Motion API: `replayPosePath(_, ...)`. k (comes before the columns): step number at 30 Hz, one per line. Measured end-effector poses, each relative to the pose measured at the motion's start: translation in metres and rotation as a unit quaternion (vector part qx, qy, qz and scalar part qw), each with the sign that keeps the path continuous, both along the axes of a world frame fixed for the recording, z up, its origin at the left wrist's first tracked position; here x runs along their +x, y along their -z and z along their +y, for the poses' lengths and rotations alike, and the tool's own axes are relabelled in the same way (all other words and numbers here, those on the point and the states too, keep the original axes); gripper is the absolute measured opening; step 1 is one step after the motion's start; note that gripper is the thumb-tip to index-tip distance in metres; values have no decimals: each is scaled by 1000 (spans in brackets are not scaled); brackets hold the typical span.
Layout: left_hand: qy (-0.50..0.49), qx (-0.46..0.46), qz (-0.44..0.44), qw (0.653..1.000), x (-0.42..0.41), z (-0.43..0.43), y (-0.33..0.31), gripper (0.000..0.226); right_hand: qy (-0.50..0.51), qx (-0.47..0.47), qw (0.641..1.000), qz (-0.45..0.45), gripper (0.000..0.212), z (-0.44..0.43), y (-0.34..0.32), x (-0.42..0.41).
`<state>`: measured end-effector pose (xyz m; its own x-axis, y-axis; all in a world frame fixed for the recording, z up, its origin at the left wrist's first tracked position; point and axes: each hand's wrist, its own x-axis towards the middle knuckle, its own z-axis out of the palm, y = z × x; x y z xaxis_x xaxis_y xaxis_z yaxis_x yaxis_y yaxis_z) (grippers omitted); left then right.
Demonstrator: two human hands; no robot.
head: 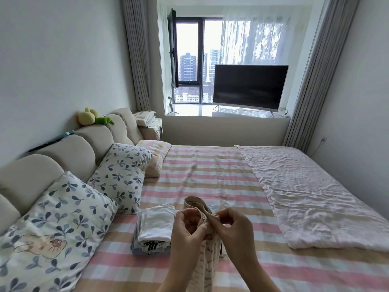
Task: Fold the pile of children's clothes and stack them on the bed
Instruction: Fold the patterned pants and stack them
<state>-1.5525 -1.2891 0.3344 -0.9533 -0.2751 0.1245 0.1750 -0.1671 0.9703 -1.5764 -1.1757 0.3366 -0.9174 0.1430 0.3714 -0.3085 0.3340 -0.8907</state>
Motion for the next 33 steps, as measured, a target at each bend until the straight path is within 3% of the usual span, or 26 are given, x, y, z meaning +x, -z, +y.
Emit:
replayPosePath(4,9,34,0,999,0,-2,0,24,-62,-38,997,-7,11,-4,4,5)
replayPosePath(8,40,143,-24,989,0,-6,1,27,-111,-35,993,-11,39,-4,8,7)
replayPosePath(11,83,153,-10,985,1,-8,-2,33,-96,-52,994,6,33,-4,5,3)
replayPosePath(13,68,67,29,995,1,-13,-5,32,-74,-65,995,12,26,-2,0,-2)
replayPosePath(15,-21,-111,106,988,-7,-27,-12,33,-62,-63,996,9,26,2,-5,-8)
replayPosePath(17,-81,-297,179,935,-20,-45,-25,33,-68,-70,995,5,29,5,-12,-13)
replayPosePath(20,42,-447,149,881,-41,-63,-45,29,-76,-74,994,13,34,8,-23,-20)
replayPosePath(24,189,-507,100,835,-64,-70,-54,16,-69,-68,995,21,31,10,-29,-27)
replayPosePath(33,227,-514,126,817,-80,-66,-60,21,-68,-70,995,11,26,21,-30,-35)
